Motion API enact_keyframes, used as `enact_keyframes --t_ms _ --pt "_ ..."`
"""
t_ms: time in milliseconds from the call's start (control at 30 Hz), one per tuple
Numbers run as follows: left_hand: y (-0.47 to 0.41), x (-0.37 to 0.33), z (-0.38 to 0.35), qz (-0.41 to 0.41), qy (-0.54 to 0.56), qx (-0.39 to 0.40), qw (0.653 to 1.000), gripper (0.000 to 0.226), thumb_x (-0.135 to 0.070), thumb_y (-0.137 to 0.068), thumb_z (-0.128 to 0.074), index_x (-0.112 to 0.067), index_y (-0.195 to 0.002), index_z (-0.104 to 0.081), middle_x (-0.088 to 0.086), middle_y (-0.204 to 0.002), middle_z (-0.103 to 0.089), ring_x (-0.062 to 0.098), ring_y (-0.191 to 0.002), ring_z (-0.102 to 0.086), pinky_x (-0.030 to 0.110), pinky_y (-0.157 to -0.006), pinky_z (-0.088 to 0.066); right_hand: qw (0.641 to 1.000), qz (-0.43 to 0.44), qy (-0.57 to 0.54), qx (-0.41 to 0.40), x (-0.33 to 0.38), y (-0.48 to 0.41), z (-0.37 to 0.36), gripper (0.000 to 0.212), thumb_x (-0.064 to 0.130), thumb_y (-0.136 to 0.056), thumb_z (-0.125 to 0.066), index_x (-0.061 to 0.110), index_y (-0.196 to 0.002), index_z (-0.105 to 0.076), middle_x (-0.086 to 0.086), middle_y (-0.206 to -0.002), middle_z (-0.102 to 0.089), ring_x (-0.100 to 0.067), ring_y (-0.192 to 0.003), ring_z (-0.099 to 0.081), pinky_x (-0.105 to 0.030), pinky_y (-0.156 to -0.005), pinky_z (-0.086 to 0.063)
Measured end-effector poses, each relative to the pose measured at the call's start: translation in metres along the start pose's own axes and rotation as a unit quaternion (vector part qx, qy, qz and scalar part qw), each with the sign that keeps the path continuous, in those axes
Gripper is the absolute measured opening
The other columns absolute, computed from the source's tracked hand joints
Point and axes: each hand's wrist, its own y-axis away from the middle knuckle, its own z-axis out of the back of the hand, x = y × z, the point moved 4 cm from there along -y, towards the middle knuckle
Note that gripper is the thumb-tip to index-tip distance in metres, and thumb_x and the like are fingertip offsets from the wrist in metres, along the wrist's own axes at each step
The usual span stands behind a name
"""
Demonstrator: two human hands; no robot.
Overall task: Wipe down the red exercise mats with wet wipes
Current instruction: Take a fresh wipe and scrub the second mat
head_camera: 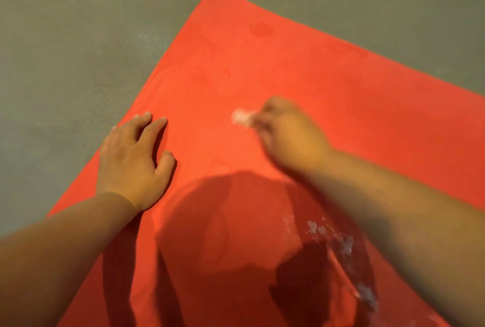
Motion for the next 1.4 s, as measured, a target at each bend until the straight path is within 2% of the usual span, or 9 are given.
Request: enact_keyframes --t_ms 167,367,567,633,833,1033,1233,1300,1400 --pt "-0.024 -0.006 0.004 0.043 -0.022 -0.018 0.999 0.056 -0.045 -0.079 -0.041 -0.021 -0.129 -0.054 0.014 -0.113 -0.051 0.035 -0.104 -0.047 0.048 -0.092 -0.035 0.950 -0.262 0.008 -0.167 -0.054 -0.029 0.021 0.028 0.009 -0.088 -0.050 0.008 -0.111 -0.068 -0.018 -0.111 -0.059 -0.034 -0.101 -0.057 -0.033 -0.085 -0.034" --pt "-0.046 -0.001 -0.004 0.060 0.014 -0.057 0.996 0.057 -0.040 -0.081 -0.038 -0.016 -0.129 -0.055 0.014 -0.125 -0.051 0.035 -0.112 -0.045 0.049 -0.095 -0.037 0.995 0.053 -0.074 -0.033 0.051 -0.014 -0.028 0.016 0.010 -0.087 -0.059 0.006 -0.097 -0.071 -0.014 -0.096 -0.061 -0.033 -0.092 -0.057 -0.040 -0.080 -0.043" --pt "-0.050 -0.005 -0.005 0.044 0.033 -0.003 0.998 0.066 -0.037 -0.081 -0.036 -0.011 -0.142 -0.044 0.009 -0.152 -0.035 0.026 -0.139 -0.032 0.043 -0.114 -0.025 0.964 -0.209 0.008 -0.162 -0.059 -0.096 0.028 0.025 0.011 -0.087 -0.053 0.011 -0.106 -0.069 -0.017 -0.109 -0.060 -0.033 -0.100 -0.056 -0.032 -0.083 -0.034" --pt "-0.049 -0.006 -0.005 0.050 0.033 0.005 0.998 0.067 -0.036 -0.081 -0.036 -0.011 -0.143 -0.042 0.008 -0.153 -0.033 0.025 -0.141 -0.029 0.042 -0.116 -0.023 0.968 -0.198 -0.001 -0.152 -0.036 -0.101 0.016 0.025 0.012 -0.088 -0.051 0.008 -0.104 -0.070 -0.019 -0.107 -0.062 -0.033 -0.099 -0.057 -0.034 -0.087 -0.035" --pt "-0.048 -0.005 -0.005 0.060 0.034 0.021 0.997 0.070 -0.037 -0.079 -0.035 -0.012 -0.144 -0.039 0.007 -0.154 -0.031 0.022 -0.142 -0.027 0.042 -0.117 -0.020 0.991 0.124 -0.044 0.033 0.056 -0.059 -0.026 0.018 0.023 -0.090 -0.054 0.018 -0.101 -0.067 -0.007 -0.096 -0.058 -0.028 -0.092 -0.056 -0.039 -0.075 -0.047" --pt "-0.049 -0.006 -0.003 0.064 0.027 0.030 0.997 0.074 -0.042 -0.078 -0.028 -0.013 -0.144 -0.039 0.004 -0.154 -0.031 0.020 -0.142 -0.026 0.039 -0.118 -0.017 0.978 -0.174 0.030 -0.110 -0.033 -0.137 0.018 0.027 0.030 -0.092 -0.051 0.016 -0.104 -0.071 -0.014 -0.103 -0.064 -0.033 -0.098 -0.059 -0.036 -0.076 -0.043" --pt "-0.051 -0.006 -0.002 0.065 0.029 0.038 0.997 0.073 -0.040 -0.078 -0.028 -0.010 -0.144 -0.040 0.006 -0.154 -0.031 0.022 -0.142 -0.027 0.042 -0.118 -0.019 0.997 0.053 -0.049 0.021 0.054 -0.080 -0.015 0.022 0.027 -0.092 -0.053 0.018 -0.105 -0.068 -0.010 -0.084 -0.064 -0.031 -0.080 -0.061 -0.034 -0.062 -0.040" --pt "-0.050 -0.006 -0.001 0.060 0.031 0.035 0.997 0.072 -0.039 -0.079 -0.029 -0.009 -0.143 -0.041 0.008 -0.153 -0.033 0.024 -0.141 -0.030 0.045 -0.116 -0.022 0.993 0.091 -0.034 -0.063 0.035 -0.073 -0.007 0.029 0.025 -0.088 -0.050 0.013 -0.105 -0.069 -0.009 -0.087 -0.067 -0.029 -0.080 -0.061 -0.033 -0.065 -0.045" --pt "-0.051 -0.006 -0.001 0.051 0.037 0.029 0.998 0.070 -0.042 -0.082 -0.031 -0.009 -0.143 -0.041 0.009 -0.152 -0.035 0.025 -0.140 -0.031 0.046 -0.115 -0.024 0.979 -0.131 0.000 -0.155 -0.026 -0.067 -0.001 0.036 0.019 -0.089 -0.050 0.015 -0.124 -0.059 -0.010 -0.126 -0.058 -0.031 -0.116 -0.051 -0.038 -0.099 -0.038"
